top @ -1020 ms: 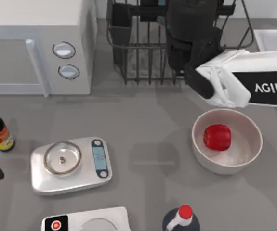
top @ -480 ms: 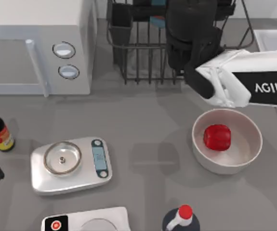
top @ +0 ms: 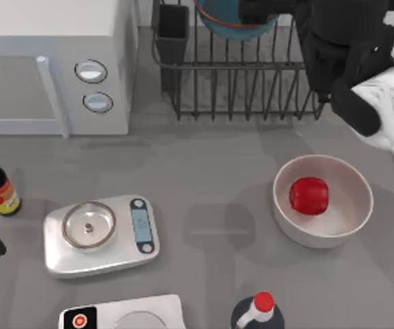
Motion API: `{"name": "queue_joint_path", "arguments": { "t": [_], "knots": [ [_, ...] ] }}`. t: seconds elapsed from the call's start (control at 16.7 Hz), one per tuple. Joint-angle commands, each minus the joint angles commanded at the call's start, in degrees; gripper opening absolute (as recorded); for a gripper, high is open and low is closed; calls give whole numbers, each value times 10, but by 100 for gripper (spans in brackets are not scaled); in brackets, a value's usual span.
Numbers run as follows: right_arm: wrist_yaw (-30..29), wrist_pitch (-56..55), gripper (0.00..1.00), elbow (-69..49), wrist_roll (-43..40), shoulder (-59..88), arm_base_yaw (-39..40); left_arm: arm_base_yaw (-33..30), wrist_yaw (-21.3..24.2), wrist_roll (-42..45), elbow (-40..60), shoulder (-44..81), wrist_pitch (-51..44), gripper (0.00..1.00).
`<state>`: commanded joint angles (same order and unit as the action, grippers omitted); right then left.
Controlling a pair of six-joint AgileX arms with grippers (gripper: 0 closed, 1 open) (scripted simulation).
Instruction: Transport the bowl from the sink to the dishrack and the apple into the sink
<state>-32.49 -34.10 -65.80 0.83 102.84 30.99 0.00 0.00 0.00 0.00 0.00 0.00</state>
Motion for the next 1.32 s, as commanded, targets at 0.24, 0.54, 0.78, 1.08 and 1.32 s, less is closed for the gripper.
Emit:
{"name": "queue_joint_path", "arguments": {
  "t": [0.24, 0.54, 0.78, 1.08, 1.32],
  "knots": [
    [59, 63, 100, 129, -2, -205, -56, 0, 0, 0, 0, 0, 0, 100],
    [145, 152, 100, 310, -4, -518, -138, 0, 0, 0, 0, 0, 0, 100],
    [219, 231, 100, 457, -7, -759, -209, 0, 0, 0, 0, 0, 0, 100],
    [296, 311, 100, 607, -8, -968, -283, 0, 0, 0, 0, 0, 0, 100],
    [325, 341, 100, 658, -8, -1028, -310, 0, 0, 0, 0, 0, 0, 100]
  ]
}}
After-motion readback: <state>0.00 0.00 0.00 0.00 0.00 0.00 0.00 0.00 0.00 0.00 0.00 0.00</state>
